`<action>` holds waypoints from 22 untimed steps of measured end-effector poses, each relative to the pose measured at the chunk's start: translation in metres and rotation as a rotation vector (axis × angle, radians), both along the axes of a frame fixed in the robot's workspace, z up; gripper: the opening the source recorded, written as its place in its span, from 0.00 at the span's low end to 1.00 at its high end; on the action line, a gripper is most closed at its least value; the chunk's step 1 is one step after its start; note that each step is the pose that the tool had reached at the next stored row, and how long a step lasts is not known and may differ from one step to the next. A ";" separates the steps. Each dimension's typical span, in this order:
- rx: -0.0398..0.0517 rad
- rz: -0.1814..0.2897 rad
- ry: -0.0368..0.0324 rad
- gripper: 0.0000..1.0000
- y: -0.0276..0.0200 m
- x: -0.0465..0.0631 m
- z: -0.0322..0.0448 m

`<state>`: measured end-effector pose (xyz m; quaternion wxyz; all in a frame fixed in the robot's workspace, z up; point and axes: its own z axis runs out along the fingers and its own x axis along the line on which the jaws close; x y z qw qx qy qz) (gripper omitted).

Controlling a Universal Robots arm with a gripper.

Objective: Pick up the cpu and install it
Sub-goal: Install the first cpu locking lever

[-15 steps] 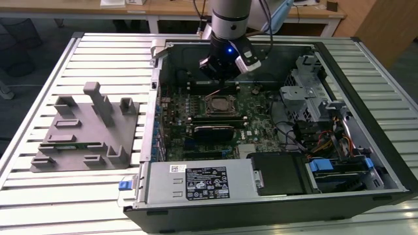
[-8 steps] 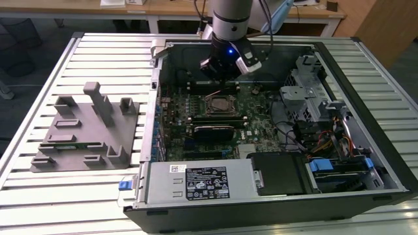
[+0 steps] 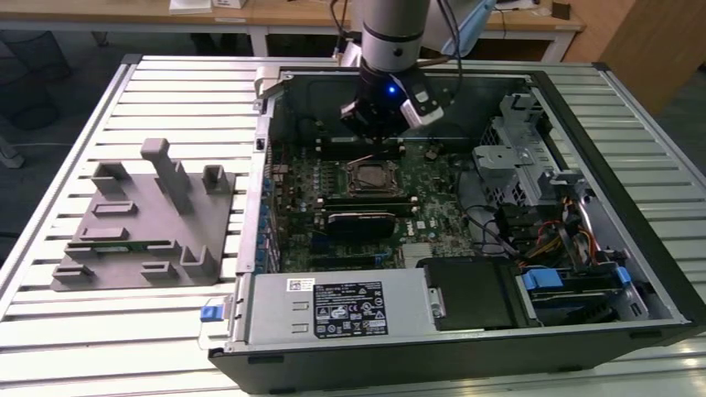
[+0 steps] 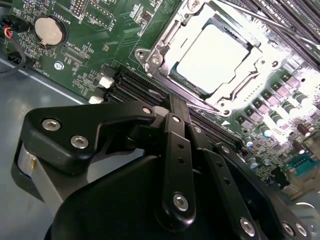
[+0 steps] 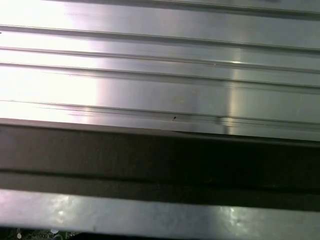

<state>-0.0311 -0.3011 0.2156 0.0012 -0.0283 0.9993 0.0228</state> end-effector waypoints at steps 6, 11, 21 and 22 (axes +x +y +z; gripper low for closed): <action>0.0001 0.000 0.0007 0.11 0.0000 0.003 -0.0047; 0.0000 0.000 0.0017 0.11 0.0000 0.005 -0.0087; -0.0006 0.000 0.0051 0.11 0.0000 0.007 -0.0168; -0.0007 0.000 0.0051 0.11 -0.0001 0.007 -0.0168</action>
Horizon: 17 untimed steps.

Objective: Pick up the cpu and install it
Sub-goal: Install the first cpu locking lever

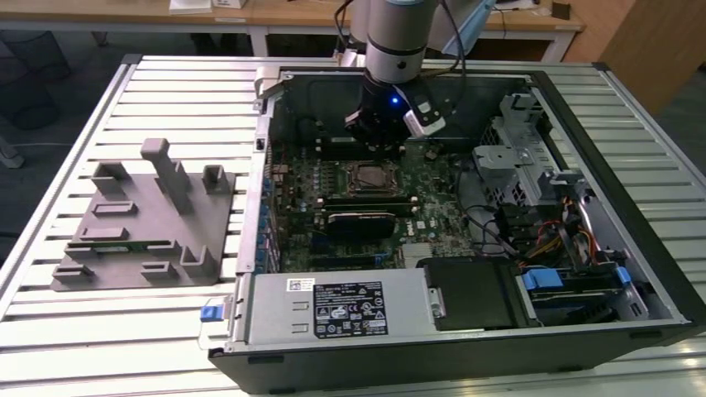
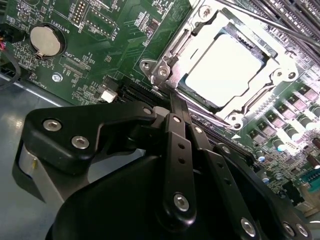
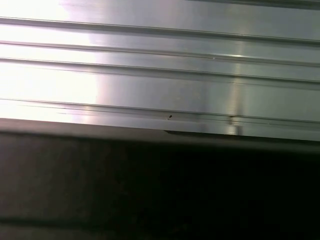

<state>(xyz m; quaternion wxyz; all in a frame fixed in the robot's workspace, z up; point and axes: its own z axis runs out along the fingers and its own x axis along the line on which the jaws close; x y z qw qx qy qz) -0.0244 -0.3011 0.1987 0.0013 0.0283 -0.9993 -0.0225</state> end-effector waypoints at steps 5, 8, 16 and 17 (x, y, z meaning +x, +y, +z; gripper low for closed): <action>-0.0012 0.000 -0.0002 0.11 0.0001 0.001 0.0009; -0.0022 0.000 -0.0003 0.11 0.0001 0.001 0.0018; -0.0428 0.000 0.0004 0.11 0.0001 0.001 -0.0005; -0.0477 0.000 0.0008 0.11 0.0000 0.001 -0.0012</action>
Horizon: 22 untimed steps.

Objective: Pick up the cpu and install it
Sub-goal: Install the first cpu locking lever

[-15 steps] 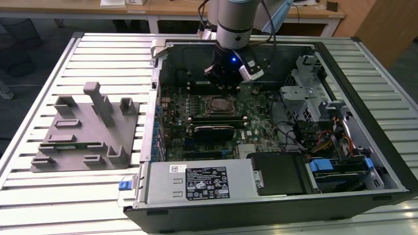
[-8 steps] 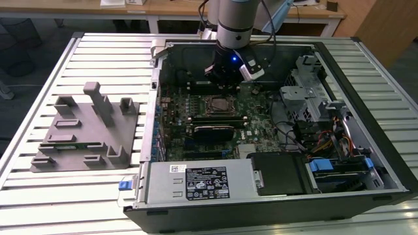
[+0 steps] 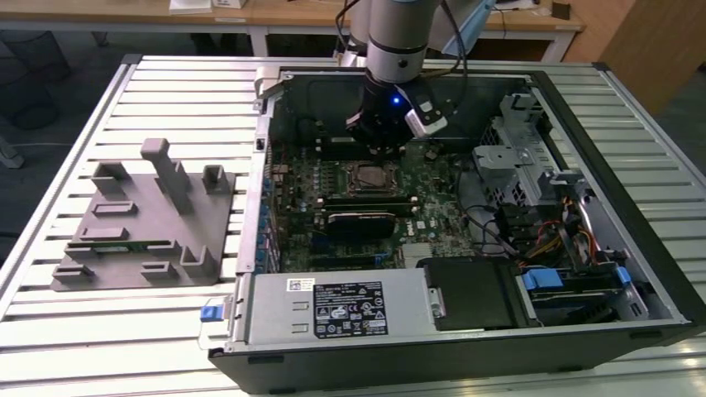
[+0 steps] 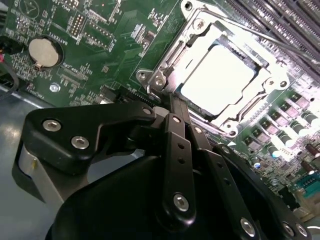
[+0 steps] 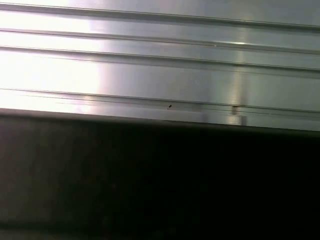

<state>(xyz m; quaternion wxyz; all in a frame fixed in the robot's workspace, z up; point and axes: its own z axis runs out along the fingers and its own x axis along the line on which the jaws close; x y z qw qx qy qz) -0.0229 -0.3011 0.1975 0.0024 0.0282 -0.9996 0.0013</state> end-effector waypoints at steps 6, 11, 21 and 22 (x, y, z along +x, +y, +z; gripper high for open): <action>-0.0006 0.000 0.0001 0.11 0.0002 0.000 -0.0018; 0.0153 0.000 0.0003 0.11 0.0003 0.000 -0.0022; 0.0517 0.000 0.0007 0.11 0.0000 0.001 -0.0020; 0.0521 0.000 0.0006 0.11 0.0002 0.001 -0.0018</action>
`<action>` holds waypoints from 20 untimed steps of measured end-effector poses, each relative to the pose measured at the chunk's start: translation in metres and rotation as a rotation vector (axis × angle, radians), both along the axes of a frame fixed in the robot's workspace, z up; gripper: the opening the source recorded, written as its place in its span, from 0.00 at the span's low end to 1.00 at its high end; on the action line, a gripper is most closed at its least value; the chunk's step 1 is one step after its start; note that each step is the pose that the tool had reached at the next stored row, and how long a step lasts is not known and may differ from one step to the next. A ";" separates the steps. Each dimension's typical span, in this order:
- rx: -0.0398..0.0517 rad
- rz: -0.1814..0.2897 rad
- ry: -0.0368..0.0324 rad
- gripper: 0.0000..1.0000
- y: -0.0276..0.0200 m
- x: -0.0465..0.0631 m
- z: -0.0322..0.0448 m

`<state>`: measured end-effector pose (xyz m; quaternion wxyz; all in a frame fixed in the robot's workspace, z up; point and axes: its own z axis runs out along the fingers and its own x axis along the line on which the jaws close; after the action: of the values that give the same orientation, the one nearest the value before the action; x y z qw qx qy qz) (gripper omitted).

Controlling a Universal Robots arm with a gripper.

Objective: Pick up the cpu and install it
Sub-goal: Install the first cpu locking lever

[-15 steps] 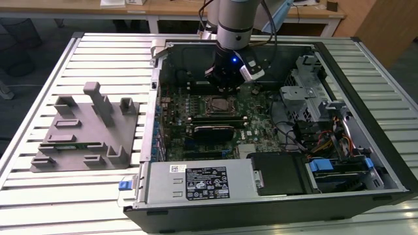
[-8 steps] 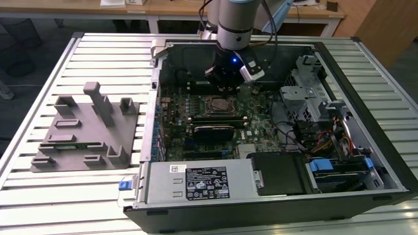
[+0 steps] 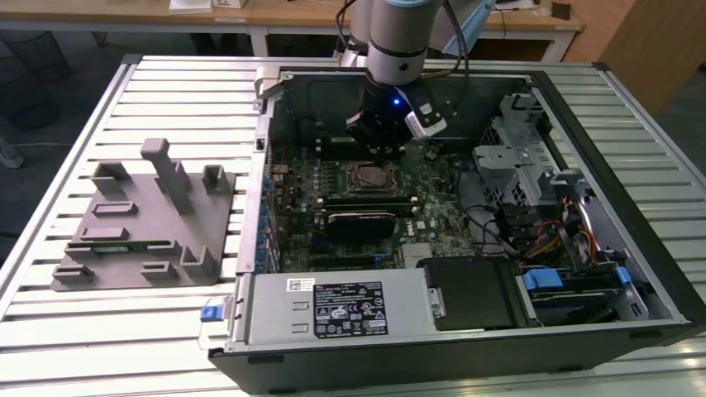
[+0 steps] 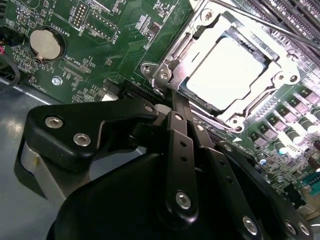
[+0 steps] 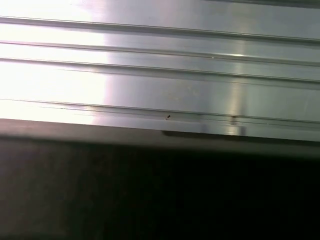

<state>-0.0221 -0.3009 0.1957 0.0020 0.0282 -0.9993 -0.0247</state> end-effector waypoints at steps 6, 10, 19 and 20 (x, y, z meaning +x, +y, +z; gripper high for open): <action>-0.0010 0.000 0.0011 0.11 0.0002 0.000 0.0108; -0.0031 0.000 0.0010 0.11 -0.0011 0.000 0.0108; -0.0032 0.000 0.0011 0.11 -0.0048 0.001 0.0108; -0.0031 0.000 0.0011 0.11 -0.0052 0.001 0.0108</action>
<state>-0.0216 -0.3061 0.2065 0.0026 0.0282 -0.9993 -0.0231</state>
